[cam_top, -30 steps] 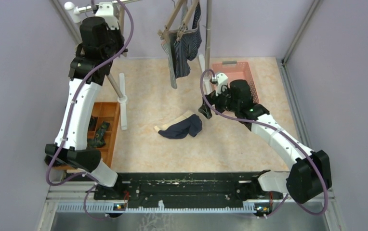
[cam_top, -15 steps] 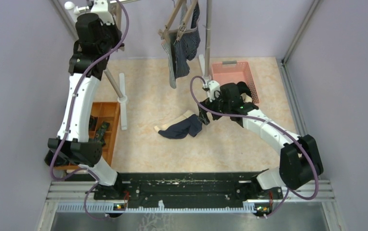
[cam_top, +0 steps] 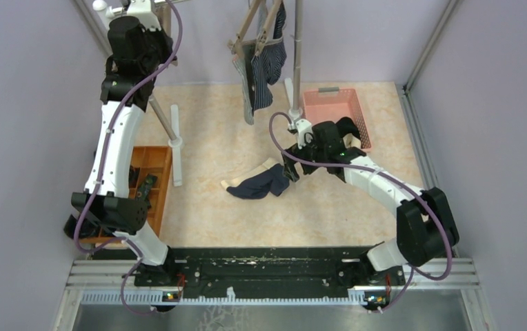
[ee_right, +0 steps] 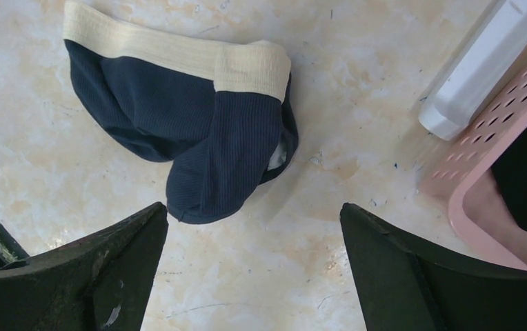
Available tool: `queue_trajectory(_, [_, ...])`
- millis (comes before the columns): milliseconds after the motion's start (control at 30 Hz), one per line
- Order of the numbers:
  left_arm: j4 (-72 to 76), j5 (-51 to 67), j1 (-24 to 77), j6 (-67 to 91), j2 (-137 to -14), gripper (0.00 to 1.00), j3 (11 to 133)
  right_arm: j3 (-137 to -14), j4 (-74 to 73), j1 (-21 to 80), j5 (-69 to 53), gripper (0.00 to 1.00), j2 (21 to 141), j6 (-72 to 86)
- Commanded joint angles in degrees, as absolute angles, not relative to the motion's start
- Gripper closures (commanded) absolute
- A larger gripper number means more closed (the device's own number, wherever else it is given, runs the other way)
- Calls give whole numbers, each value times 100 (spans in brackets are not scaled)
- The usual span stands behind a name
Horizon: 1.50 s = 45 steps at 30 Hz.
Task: Remove the underwear clipped to the hanger
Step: Place the hanger at the clothesline.
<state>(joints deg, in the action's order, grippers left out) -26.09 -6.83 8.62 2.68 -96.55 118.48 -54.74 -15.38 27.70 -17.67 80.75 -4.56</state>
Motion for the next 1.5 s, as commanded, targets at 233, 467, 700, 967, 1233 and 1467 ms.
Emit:
queue_trajectory(233, [-2129, -738, 826, 384, -9739, 88, 12076, -5674, -1766, 2959, -1911, 2, 9012, -636])
queue_trajectory(467, [-2254, -680, 817, 393, -9739, 96, 11899, -5732, -1670, 2993, -1921, 2, 8987, -598])
queue_trajectory(700, [-2402, -619, 817, 425, -9617, 94, 11663, -5783, -1667, 3039, -1908, 2, 8963, -610])
queue_trajectory(967, [-2274, -474, 817, 609, -9167, 89, 10832, -5789, -1642, 3041, -1931, 2, 8932, -634])
queue_trajectory(1233, [-2079, -214, 828, 720, -8931, 54, 10564, -5726, -1605, 3065, -1937, 1, 8902, -598])
queue_trajectory(1467, [-1608, -241, 826, 691, -8593, 35, 10305, -5669, -1547, 3111, -1965, 1, 8910, -615])
